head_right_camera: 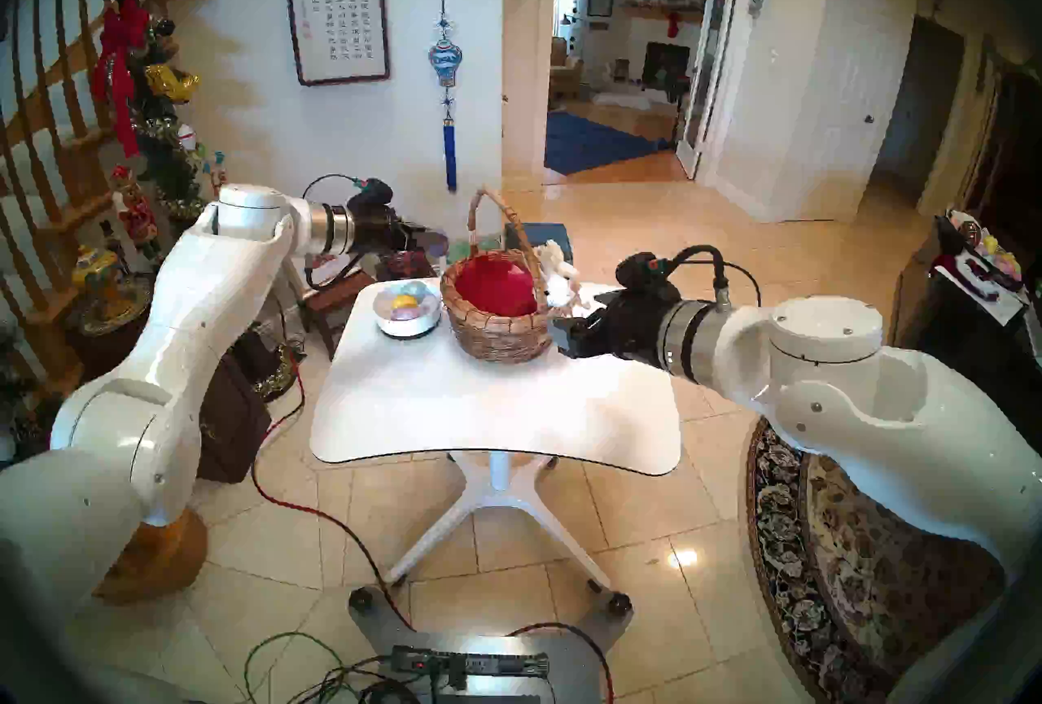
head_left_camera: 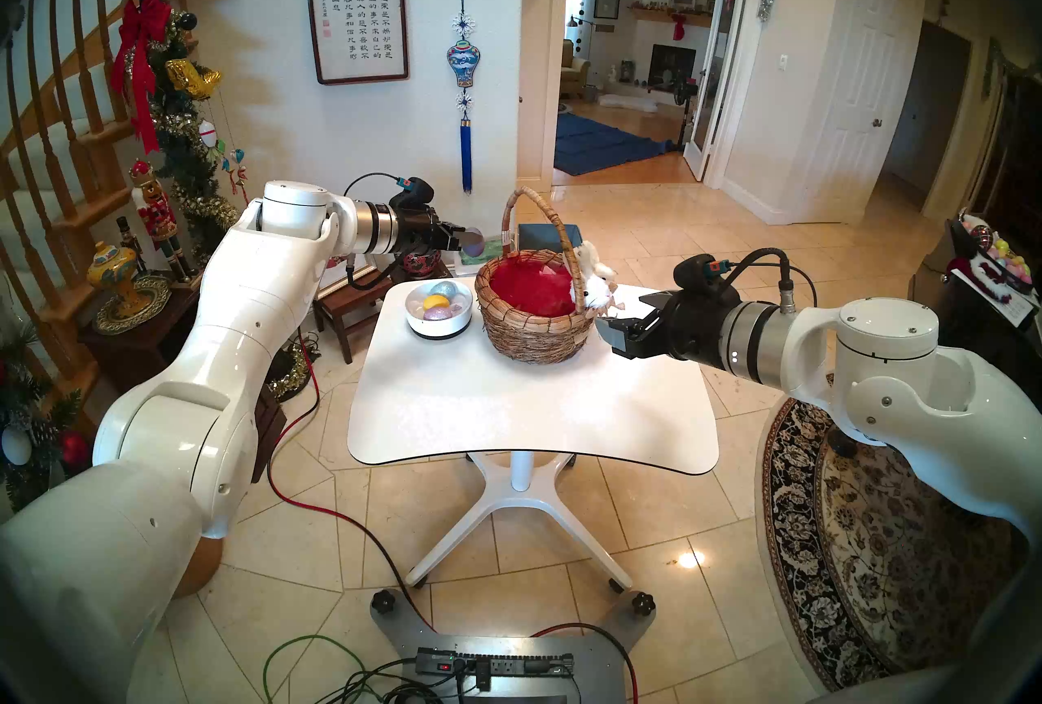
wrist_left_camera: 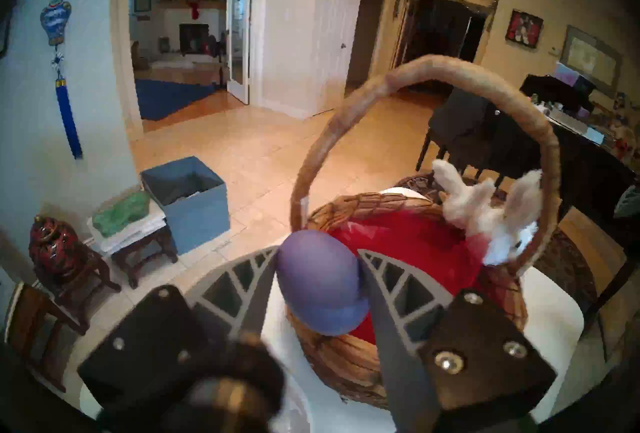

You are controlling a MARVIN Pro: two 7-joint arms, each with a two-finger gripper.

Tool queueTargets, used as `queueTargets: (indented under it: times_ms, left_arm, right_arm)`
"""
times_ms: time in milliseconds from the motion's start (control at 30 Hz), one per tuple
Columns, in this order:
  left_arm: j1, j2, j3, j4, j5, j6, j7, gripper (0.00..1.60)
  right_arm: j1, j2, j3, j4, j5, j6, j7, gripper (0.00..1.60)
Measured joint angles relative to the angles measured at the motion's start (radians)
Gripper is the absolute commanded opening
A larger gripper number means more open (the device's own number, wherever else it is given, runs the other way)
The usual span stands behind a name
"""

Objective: Put easter egg into basket

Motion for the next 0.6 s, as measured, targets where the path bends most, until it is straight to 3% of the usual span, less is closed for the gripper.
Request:
queueTargets:
  times_ms: [267,600]
  left_arm:
    - [0.061,-0.01,0.006,-0.127,-0.004,0.05,-0.001,0.69]
    - [0.104,-0.035,0.055,-0.192,0.023,0.083,0.055,0.75]
  right_arm:
    - [0.0,0.0,0.0,0.0,0.0,0.0,0.0,1.6]
    - [0.0,0.0,0.0,0.0,0.0,0.0,0.0,1.6]
